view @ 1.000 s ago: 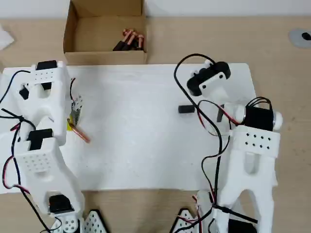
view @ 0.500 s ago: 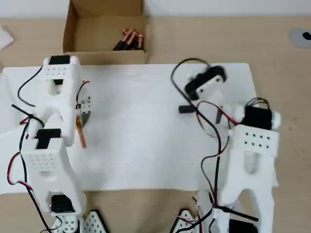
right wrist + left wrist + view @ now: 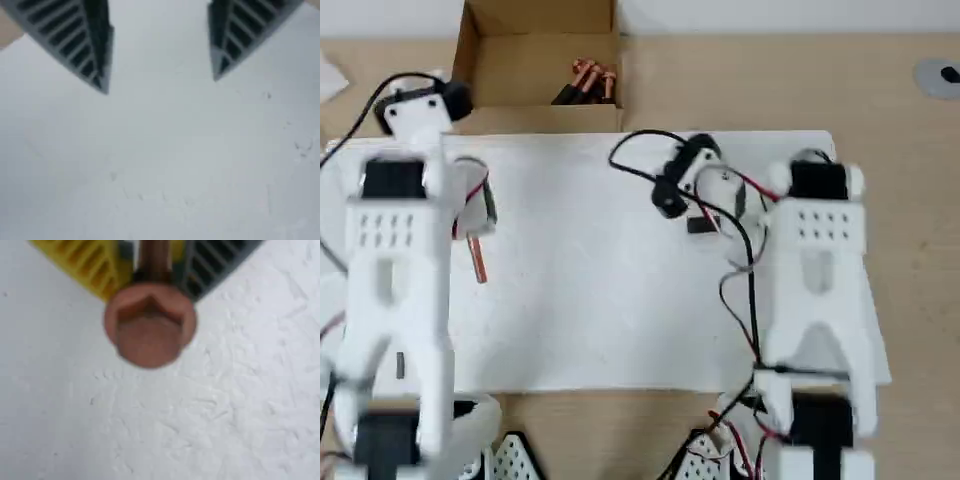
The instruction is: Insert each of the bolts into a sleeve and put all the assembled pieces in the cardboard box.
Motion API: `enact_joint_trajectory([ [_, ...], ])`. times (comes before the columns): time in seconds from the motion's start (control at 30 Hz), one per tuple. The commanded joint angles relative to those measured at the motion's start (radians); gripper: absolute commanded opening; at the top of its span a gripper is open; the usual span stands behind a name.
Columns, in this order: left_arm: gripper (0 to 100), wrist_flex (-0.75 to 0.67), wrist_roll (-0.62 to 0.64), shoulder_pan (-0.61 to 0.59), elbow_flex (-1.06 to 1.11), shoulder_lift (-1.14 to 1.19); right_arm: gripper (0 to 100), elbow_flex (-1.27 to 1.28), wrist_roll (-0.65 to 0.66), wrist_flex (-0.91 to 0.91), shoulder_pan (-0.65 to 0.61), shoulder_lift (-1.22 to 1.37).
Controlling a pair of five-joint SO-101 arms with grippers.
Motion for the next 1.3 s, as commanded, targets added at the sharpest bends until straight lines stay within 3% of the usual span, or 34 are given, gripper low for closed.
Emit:
enact_joint_trajectory([
  [0.0, 1, -0.137, -0.02, 0.005, 0.255, -0.272, 17.1, -0.131, 0.054, 0.041, -0.071, 0.148],
  [0.17, 1, -0.272, -0.032, 0.012, 0.532, -0.522, 17.1, -0.269, 0.072, 0.072, -0.127, 0.352],
  [0.4, 1, -0.336, -0.032, 0.008, 0.747, -0.789, 17.1, -0.398, 0.074, 0.072, -0.128, 0.529],
  [0.97, 1, -0.307, -0.037, 0.005, 0.911, -1.317, 17.1, -0.593, 0.097, 0.072, -0.127, 0.774],
  [1.27, 1, -0.298, -0.038, 0.005, 0.925, -1.366, 17.1, -0.596, 0.115, 0.064, -0.122, 0.835],
])
